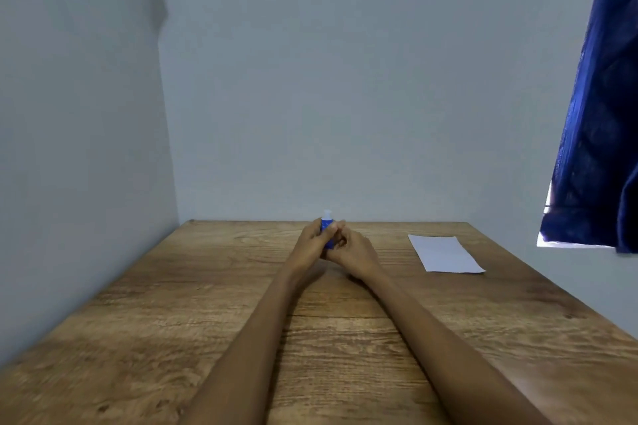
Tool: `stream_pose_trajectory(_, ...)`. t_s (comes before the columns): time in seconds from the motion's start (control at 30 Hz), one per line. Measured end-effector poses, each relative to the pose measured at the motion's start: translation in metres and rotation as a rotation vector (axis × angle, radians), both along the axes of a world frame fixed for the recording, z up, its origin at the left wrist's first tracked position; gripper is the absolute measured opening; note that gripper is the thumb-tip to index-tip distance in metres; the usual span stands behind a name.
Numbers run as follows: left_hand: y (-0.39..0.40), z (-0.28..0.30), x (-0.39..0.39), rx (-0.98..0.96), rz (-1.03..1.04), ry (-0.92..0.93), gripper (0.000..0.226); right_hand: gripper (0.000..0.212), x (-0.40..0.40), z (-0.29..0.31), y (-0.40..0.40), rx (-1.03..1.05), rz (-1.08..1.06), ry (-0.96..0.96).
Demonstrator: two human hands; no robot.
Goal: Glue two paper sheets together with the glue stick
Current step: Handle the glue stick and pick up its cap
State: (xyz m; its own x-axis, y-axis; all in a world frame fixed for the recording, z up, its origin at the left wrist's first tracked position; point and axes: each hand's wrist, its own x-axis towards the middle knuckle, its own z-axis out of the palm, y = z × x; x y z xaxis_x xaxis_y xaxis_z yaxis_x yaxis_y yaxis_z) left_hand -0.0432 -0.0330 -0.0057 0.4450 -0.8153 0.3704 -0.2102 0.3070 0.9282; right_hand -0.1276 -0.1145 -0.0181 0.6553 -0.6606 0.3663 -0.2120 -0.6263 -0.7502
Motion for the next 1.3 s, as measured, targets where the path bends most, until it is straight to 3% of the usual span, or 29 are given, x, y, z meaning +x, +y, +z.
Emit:
stream_pose_trajectory(0.07,0.001,0.004,0.001,-0.027,0.02,0.009,0.02,0.032,0.005,-0.001,0.004,0.003,-0.025,-0.066)
stream_pose_trajectory(0.13,0.003,0.005,0.002,-0.052,0.027,0.012,0.017,0.021,0.007,-0.001,0.005,0.043,0.1,-0.113)
stream_pose_trajectory(0.23,0.005,0.002,0.005,-0.045,0.038,-0.004,0.014,0.025,0.003,0.001,0.005,0.149,0.31,-0.027)
stream_pose_trajectory(0.3,0.005,0.0,0.008,-0.033,0.043,-0.002,0.015,0.027,0.002,0.001,0.005,0.17,0.329,0.019)
stream_pose_trajectory(0.43,0.006,-0.001,0.011,-0.037,0.066,0.008,0.031,0.027,0.005,0.001,0.005,-0.024,0.099,-0.062)
stream_pose_trajectory(0.53,0.004,0.002,0.005,-0.055,0.051,0.009,0.028,0.031,0.007,-0.002,0.008,-0.104,-0.076,-0.13)
stream_pose_trajectory(0.7,0.007,0.004,0.006,-0.082,0.049,0.009,0.024,0.027,0.008,-0.005,0.006,0.022,0.075,-0.244)
stream_pose_trajectory(0.8,0.008,0.003,0.006,-0.075,0.02,0.023,0.029,0.02,0.01,-0.006,0.003,-0.028,0.174,-0.213)
stream_pose_trajectory(1.03,0.007,0.004,0.002,-0.062,-0.014,-0.047,0.041,0.027,0.005,-0.002,0.002,-0.37,-0.134,-0.104)
stream_pose_trajectory(1.3,0.008,0.003,-0.003,-0.065,-0.017,-0.089,0.033,0.019,0.006,-0.004,-0.001,-0.316,-0.115,-0.148)
